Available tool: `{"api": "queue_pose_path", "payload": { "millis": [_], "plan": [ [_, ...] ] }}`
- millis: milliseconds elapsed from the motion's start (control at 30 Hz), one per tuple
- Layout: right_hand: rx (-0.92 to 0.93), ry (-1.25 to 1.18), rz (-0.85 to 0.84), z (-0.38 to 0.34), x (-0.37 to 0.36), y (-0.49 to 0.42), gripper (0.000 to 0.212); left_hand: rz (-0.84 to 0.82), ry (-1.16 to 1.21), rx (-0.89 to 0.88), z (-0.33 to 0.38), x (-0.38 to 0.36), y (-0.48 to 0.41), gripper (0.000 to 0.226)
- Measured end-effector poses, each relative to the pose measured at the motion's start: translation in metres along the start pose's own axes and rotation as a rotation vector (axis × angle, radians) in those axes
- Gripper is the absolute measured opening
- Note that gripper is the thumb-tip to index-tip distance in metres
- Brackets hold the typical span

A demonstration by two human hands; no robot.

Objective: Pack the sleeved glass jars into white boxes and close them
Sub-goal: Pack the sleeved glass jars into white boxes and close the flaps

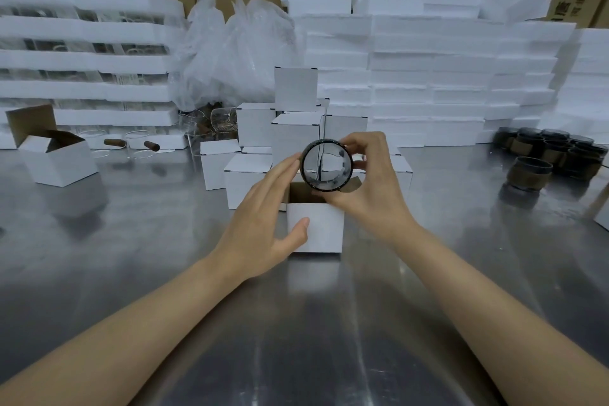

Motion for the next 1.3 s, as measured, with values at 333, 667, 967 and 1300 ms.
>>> {"api": "queue_pose_path", "payload": {
  "millis": [333, 667, 967, 1300],
  "plan": [
    [-0.007, -0.008, -0.001, 0.000, -0.002, 0.001, 0.068, -0.003, 0.018, -0.003, 0.002, 0.001, -0.001, 0.071],
    [-0.355, -0.292, -0.155, 0.012, 0.002, 0.000, 0.073, 0.005, -0.022, 0.004, -0.001, 0.000, 0.001, 0.066],
    [-0.544, -0.385, -0.144, 0.018, 0.001, -0.006, 0.048, 0.021, -0.020, -0.023, -0.003, -0.001, 0.000, 0.066],
    [-0.628, -0.293, -0.269, 0.017, 0.001, -0.010, 0.054, -0.010, -0.095, -0.141, 0.006, -0.002, 0.000, 0.068]
  ]
}}
Point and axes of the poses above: each hand's wrist, its own y-axis away from the middle knuckle, its own x-axis out of the back of the hand, z = x × y, the point moved 3 cm from there along -y, towards the middle knuckle, and after that the axes turned 6 degrees about -x, right-handed, at the moved point
